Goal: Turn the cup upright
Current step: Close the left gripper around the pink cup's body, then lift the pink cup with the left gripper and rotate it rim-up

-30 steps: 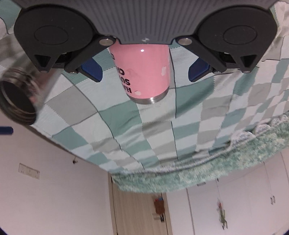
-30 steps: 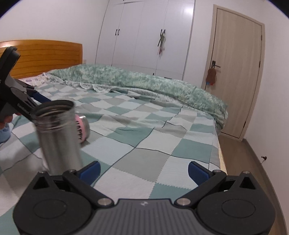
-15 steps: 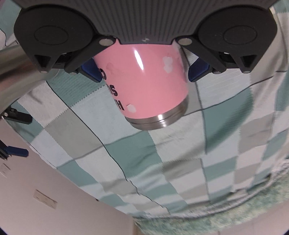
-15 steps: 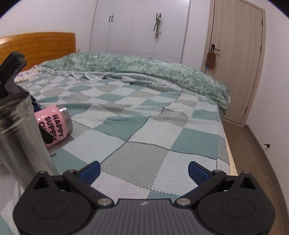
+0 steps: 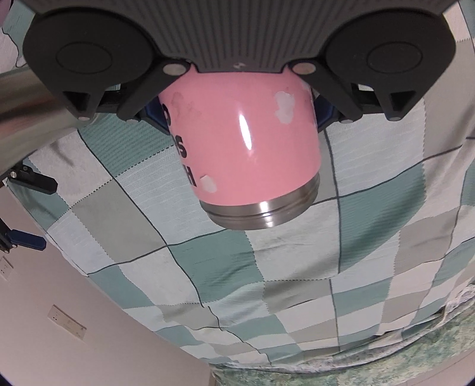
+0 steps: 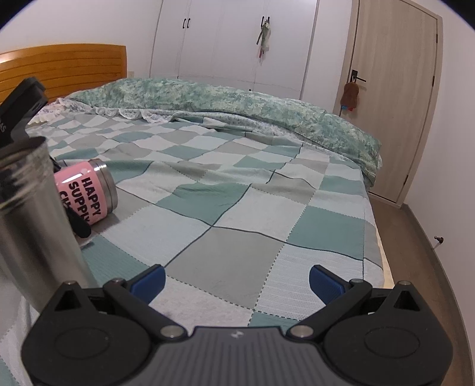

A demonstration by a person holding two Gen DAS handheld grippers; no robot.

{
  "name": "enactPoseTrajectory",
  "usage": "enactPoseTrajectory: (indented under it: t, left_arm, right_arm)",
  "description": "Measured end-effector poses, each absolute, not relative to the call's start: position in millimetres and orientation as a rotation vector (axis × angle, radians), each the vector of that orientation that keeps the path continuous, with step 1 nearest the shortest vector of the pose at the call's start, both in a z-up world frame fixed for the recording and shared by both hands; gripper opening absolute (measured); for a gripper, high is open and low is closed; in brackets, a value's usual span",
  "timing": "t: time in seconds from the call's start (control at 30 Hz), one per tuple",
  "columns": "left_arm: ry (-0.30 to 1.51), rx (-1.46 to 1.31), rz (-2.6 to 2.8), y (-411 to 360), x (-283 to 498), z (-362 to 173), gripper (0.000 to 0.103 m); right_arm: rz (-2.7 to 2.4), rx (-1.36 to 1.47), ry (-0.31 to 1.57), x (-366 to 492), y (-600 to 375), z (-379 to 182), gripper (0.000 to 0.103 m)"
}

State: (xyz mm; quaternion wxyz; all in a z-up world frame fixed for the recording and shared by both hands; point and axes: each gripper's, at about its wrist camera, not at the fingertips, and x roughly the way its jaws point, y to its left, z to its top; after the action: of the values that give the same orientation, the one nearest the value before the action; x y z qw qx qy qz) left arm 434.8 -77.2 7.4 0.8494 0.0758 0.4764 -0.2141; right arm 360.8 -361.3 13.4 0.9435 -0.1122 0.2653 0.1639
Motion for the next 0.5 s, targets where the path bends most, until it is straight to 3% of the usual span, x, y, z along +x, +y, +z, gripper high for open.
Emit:
enactPoseTrajectory:
  t: [0.5]
  left_arm:
    - [0.959,0.101,-0.414,-74,360,41,0.089]
  right_arm:
    - [0.359,-0.201,0.466,298,-365,52,0.103]
